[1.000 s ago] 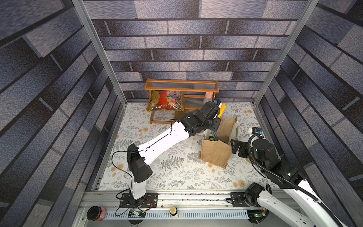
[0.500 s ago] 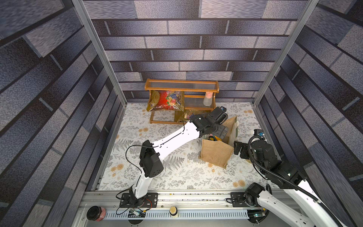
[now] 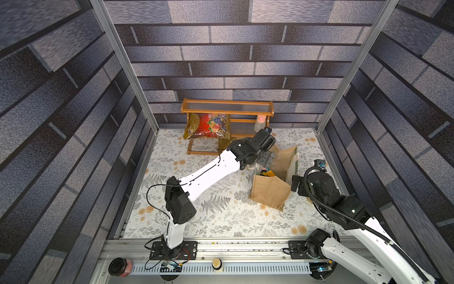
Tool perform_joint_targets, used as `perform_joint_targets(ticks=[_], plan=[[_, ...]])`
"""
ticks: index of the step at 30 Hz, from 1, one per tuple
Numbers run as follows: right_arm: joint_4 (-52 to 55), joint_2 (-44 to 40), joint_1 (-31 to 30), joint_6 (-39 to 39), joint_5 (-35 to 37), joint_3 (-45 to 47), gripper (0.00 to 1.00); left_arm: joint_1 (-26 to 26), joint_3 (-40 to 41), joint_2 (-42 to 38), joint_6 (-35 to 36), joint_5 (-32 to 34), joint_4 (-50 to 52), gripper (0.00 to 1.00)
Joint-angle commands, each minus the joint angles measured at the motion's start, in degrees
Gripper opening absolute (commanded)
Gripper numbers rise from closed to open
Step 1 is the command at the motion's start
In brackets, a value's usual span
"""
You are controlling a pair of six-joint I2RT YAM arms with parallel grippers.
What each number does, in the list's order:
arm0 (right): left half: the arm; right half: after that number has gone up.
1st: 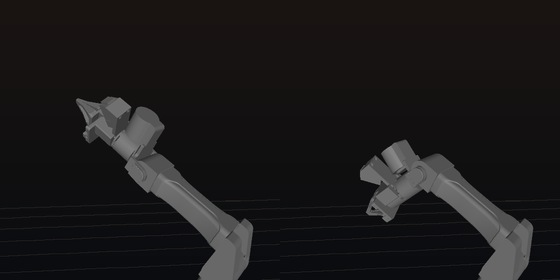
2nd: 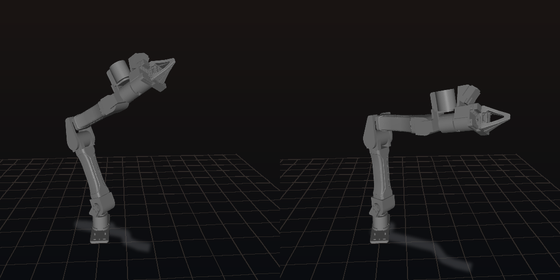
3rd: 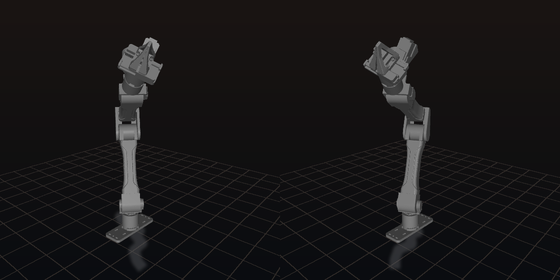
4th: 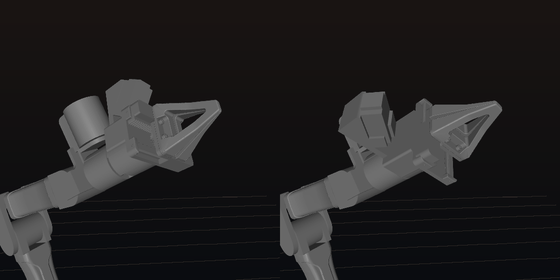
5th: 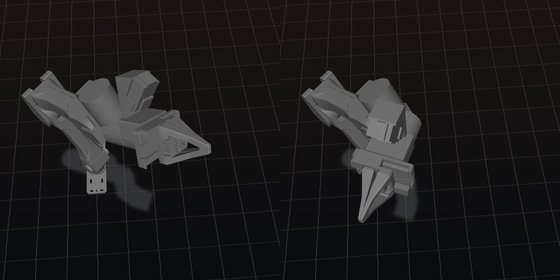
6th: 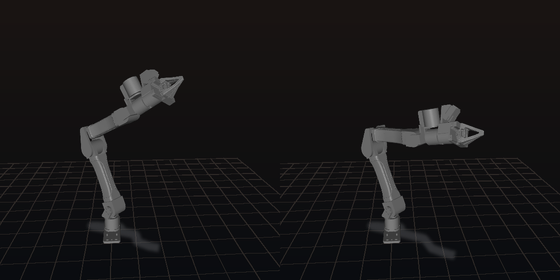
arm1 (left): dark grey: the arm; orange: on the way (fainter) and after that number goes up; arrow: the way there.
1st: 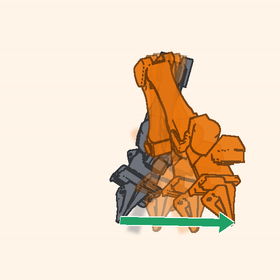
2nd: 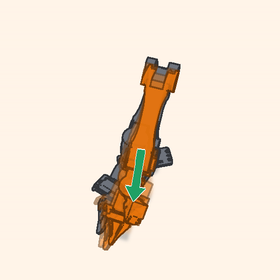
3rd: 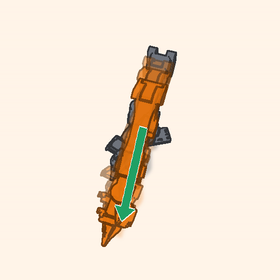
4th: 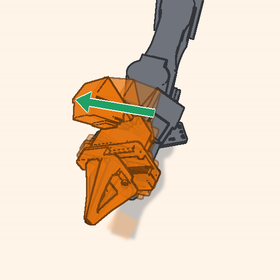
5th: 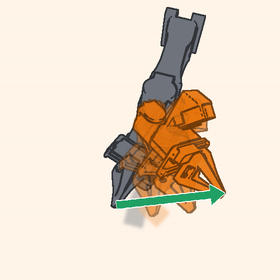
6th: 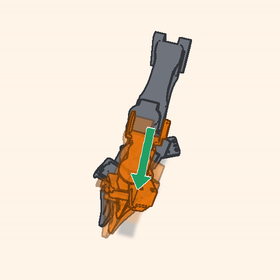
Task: Place the art knife into the pouch
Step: Place the utility knife in the pouch, then reset both arms
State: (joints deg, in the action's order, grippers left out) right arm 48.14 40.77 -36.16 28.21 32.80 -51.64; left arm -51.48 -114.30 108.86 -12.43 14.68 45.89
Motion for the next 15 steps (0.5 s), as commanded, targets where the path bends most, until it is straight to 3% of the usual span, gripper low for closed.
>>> perform_joint_targets(ticks=[1, 10, 15], plan=[[-1.04, 0.89, 0.48, -2.52, -1.02, -3.56, 1.0, 1.89, 2.78, -3.71, -1.15, 2.24, 0.25, 1.0], [-0.09, 2.58, 0.74, -6.33, -0.28, -13.38, 1.0, 6.01, 16.31, -14.58, -3.19, 4.12, -4.96, 1.0], [-1.83, 5.08, 3.18, -9.86, 2.9, -13.46, 1.0, 9.1, 24.97, -22.61, -3.61, 6.68, -7.56, 1.0]])
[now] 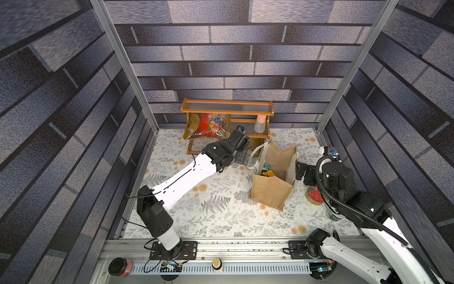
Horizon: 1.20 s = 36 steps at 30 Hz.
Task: Place the art knife into the pouch
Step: Reset both arms
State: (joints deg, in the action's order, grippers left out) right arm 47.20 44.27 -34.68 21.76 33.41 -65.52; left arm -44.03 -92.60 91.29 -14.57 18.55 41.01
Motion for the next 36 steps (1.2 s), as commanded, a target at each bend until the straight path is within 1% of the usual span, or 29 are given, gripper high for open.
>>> perform_joint_targets(ticks=[1, 4, 5, 7, 9, 11, 15, 18, 21, 24, 27, 29, 32, 36], plan=[[-3.02, 1.46, 3.65, -5.28, 0.25, 1.55, 1.0, 2.66, 5.63, -7.15, -1.75, 3.0, -3.83, 1.0], [-7.3, 1.51, 11.0, -7.44, -3.37, 3.89, 1.0, 5.8, 12.61, -13.76, -2.97, 4.04, -6.43, 1.0], [-8.17, 1.79, 13.85, -7.64, -4.73, 3.91, 1.0, 6.73, 14.78, -16.04, -3.24, 4.41, -7.36, 1.0], [-10.29, 2.52, 19.51, -6.9, -8.49, 7.02, 1.0, 9.06, 19.87, -21.46, -3.78, 5.3, -9.35, 1.0], [-13.05, 3.5, 23.44, -5.86, -11.52, 8.77, 1.0, 11.55, 24.31, -25.82, -4.21, 5.54, -10.99, 1.0], [-15.51, 5.06, 26.06, -5.13, -12.23, 10.4, 1.0, 14.73, 28.25, -29.2, -5.04, 5.47, -11.67, 1.0], [-21.55, 7.48, 30.25, -2.82, -10.77, 14.06, 1.0, 22.87, 37.09, -35.42, -6.58, 4.49, -14.25, 1.0], [-29.51, 8.51, 32.31, -3.13, -4.82, 19.23, 1.0, 28.57, 44.65, -39.03, -7.71, 4.47, -19.35, 1.0], [-38.01, 9.08, 35.09, -2.3, -1.76, 24.74, 1.0, 33.78, 50.46, -41.46, -8.8, 5.0, -23.29, 1.0], [-46.92, 9.2, 36.85, -1.84, 2.23, 30.31, 1.0, 39.14, 54.7, -42.03, -9.03, 5.78, -27.79, 1.0], [-52.34, 11.09, 37.67, -1.2, 2.38, 33.43, 1.0, 44.28, 59.09, -39.95, -8.46, 5.2, -34.5, 1.0], [-54.83, 13.35, 37.92, -0.55, 2.07, 34.33, 1.0, 46.76, 61.65, -37.59, -8.12, 3.9, -39.17, 1.0], [-59.58, 17.45, 38.01, -1.63, 0.57, 35.62, 1.0, 48.2, 64.45, -33.57, -6.07, 3.2, -45.73, 1.0], [-63.64, 22.12, 38.01, -3.51, -0.39, 36.53, 1.0, 48.93, 66.61, -29.09, -1.1, 2.83, -53.84, 1.0]])
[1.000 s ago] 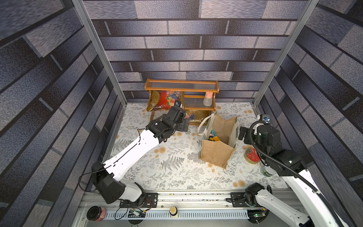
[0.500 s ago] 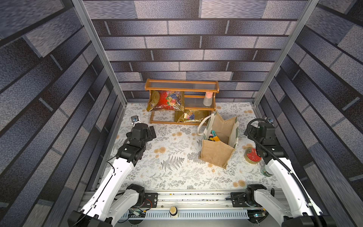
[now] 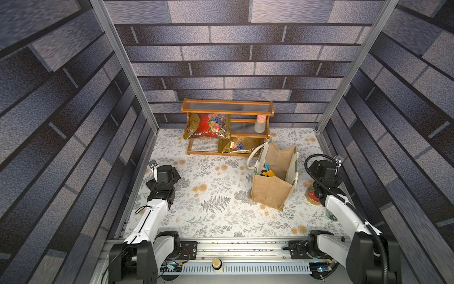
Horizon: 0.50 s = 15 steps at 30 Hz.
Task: Place the art knife into the pouch
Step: Reset both arms
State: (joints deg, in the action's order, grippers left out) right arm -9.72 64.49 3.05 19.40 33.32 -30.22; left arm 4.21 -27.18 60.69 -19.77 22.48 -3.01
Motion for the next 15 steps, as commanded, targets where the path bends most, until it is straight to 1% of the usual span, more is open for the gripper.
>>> perform_joint_targets(ticks=[1, 4, 7, 9, 11, 13, 14, 15], plan=[[-7.92, 2.58, 0.28, -1.23, -1.04, 1.81, 1.0, 1.0, 1.67, 2.22, 4.58, -1.72, -11.63, 1.0], [-13.17, 5.3, 0.29, -1.72, -2.85, 4.24, 1.0, 2.28, 4.53, 5.57, 5.95, -4.23, -21.2, 1.0], [-13.67, 9.39, 0.27, -2.45, -3.14, 3.78, 1.0, 2.85, 5.03, 10.32, 6.99, -6.3, -26.52, 1.0], [-16.36, 12.14, 0.29, -3.11, -5.78, 3.66, 1.0, 2.82, 4.95, 14.26, 7.55, -8.01, -30.62, 1.0], [-19.11, 14.78, 0.25, -3.19, -7.47, 3.67, 1.0, 2.61, 2.78, 16.45, 8.3, -9.54, -30.27, 1.0], [-19.54, 16.85, 0.21, -4.0, -9.56, 2.72, 1.0, 2.29, 2.21, 19.82, 9.02, -10.0, -34.07, 1.0], [-19.53, 17.43, 0.29, -4.42, -10.31, 2.28, 1.0, 2.25, 1.76, 21.71, 9.2, -11.23, -35.46, 1.0], [-19.06, 17.55, 0.26, -4.85, -11.07, 2.02, 1.0, 1.04, 0.82, 22.93, 10.45, -10.55, -35.3, 1.0]])
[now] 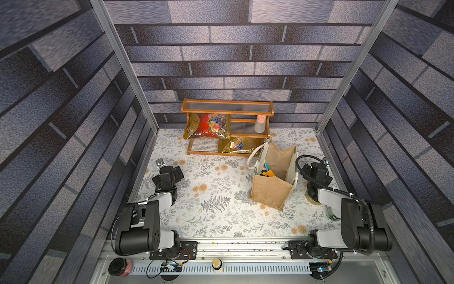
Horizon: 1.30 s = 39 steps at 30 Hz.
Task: Place the art knife into the pouch
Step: Reset both arms
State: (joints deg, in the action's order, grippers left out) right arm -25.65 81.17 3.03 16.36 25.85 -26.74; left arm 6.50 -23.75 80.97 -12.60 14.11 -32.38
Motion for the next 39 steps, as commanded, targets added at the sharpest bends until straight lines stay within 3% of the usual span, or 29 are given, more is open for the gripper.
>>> perform_joint_targets(ticks=[1, 3, 6, 11, 15, 16, 18, 39], plan=[[-4.03, 0.73, 0.29, -2.32, -4.66, -1.11, 1.0, -2.76, -3.61, 2.89, 4.55, -1.25, -4.11, 1.0], [-7.24, -0.05, 0.01, -3.62, -6.62, 0.63, 1.0, -5.34, -1.98, 6.51, 8.35, -0.93, -11.77, 1.0], [-12.91, -0.7, -1.58, -6.53, -8.12, 3.47, 1.0, -4.49, 1.14, 7.76, 7.4, -1.09, -18.28, 1.0], [-19.28, 4.66, -8.79, -16.03, -7.97, 2.68, 1.0, -4.85, 0.07, 7.58, 7.85, -1.38, -15.17, 1.0], [-23.64, 5.6, -8.26, -16.33, -10.62, 5.36, 1.0, -4.63, 0.02, 7.39, 7.66, -1.76, -15.09, 1.0], [-30.5, 8.01, -8.33, -16.77, -10.78, 6.9, 1.0, -4.86, 0.27, 7.66, 7.91, -1.5, -15.89, 1.0], [-25.8, 6.26, -8.41, -16.63, -10.43, 6.24, 1.0, -5.01, 0.28, 7.51, 8.02, -1.22, -15.74, 1.0], [-27.44, 6.84, -8.3, -16.62, -10.64, 6.48, 1.0, -4.66, 0.05, 7.51, 7.85, -2.18, -15.24, 1.0]])
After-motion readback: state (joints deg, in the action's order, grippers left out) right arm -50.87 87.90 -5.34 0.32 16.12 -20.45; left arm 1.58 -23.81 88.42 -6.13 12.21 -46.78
